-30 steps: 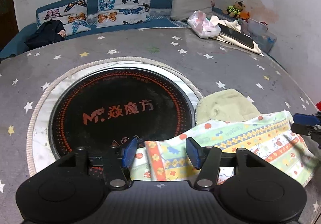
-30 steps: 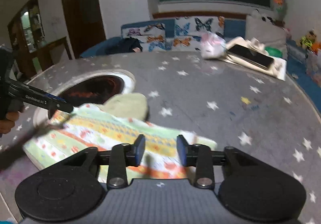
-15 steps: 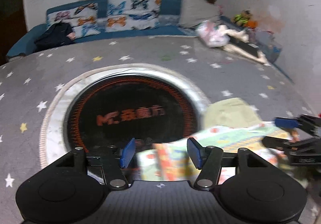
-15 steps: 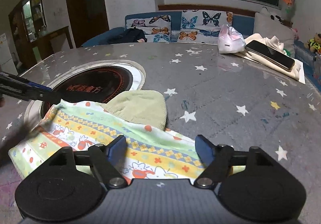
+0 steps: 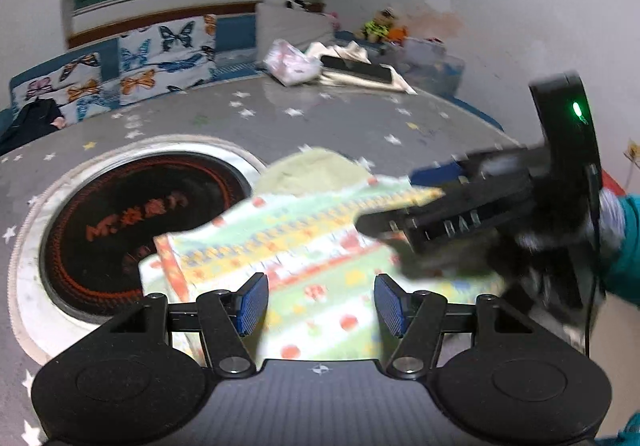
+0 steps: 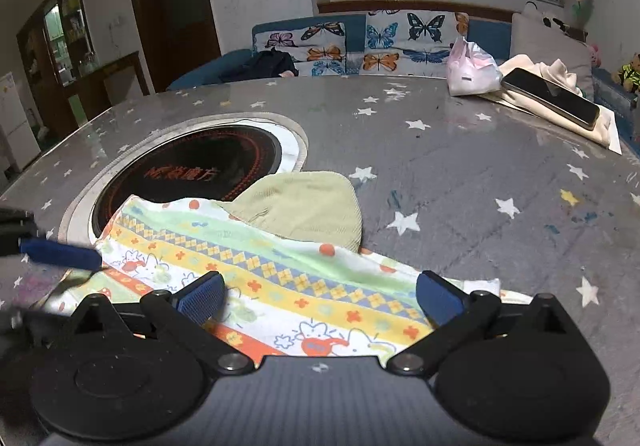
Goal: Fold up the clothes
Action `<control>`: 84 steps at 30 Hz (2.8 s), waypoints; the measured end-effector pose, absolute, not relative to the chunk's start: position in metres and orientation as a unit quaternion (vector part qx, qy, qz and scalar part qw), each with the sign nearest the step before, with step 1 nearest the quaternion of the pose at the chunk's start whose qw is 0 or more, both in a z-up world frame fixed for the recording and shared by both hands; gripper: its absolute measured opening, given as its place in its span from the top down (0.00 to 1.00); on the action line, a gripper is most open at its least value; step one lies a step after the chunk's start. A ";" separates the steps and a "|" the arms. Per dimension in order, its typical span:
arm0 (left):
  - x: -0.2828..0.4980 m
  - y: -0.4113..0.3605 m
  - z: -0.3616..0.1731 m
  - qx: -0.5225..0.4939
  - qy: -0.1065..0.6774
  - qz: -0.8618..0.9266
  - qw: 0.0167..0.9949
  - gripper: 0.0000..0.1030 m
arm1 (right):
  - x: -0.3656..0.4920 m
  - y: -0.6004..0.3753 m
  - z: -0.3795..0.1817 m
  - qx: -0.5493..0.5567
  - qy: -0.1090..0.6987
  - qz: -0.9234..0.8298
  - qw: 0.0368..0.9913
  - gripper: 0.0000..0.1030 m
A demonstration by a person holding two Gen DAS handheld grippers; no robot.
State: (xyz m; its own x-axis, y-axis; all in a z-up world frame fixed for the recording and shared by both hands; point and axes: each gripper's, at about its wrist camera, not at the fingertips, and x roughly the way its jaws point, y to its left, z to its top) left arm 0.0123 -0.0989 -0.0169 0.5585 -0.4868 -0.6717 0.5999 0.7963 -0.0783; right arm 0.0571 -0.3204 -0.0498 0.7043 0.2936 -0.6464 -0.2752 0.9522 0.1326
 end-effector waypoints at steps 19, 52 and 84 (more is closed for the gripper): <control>0.006 -0.082 -0.027 0.055 0.366 -0.291 0.882 0.30 | 0.031 -0.306 -0.041 0.027 0.324 0.202 0.924 0.00; -0.005 -0.074 -0.018 0.035 0.358 -0.263 0.895 0.21 | -0.053 -0.327 -0.046 -0.051 0.320 0.162 0.932 0.00; -0.019 -0.071 -0.021 0.065 0.346 -0.242 0.904 0.15 | -0.069 -0.367 -0.044 -0.028 0.288 0.047 0.956 0.00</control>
State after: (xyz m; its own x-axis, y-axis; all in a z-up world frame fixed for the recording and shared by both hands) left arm -0.0192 -0.0706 -0.0207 0.6440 -0.3927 -0.6565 0.4821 0.8747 -0.0503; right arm -0.0686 -0.3673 -0.0445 0.8297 0.0735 -0.5533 -0.1055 0.9941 -0.0261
